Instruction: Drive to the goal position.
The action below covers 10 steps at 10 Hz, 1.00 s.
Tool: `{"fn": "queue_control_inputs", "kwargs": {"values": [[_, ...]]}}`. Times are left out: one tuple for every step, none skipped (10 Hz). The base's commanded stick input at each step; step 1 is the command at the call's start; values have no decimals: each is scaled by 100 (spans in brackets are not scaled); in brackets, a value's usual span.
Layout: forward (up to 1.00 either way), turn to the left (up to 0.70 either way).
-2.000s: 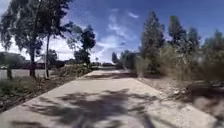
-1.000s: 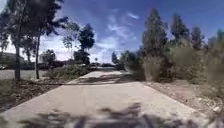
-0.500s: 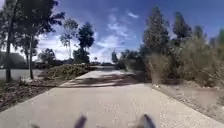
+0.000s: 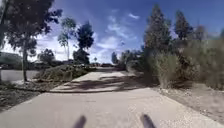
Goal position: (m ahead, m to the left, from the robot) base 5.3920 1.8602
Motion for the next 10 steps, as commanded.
{"fn": "queue_control_inputs", "kwargs": {"values": [[100,0],[100,0],[100,0],[100,0],[100,0],[100,0],[100,0],[100,0],[100,0],[100,0]]}}
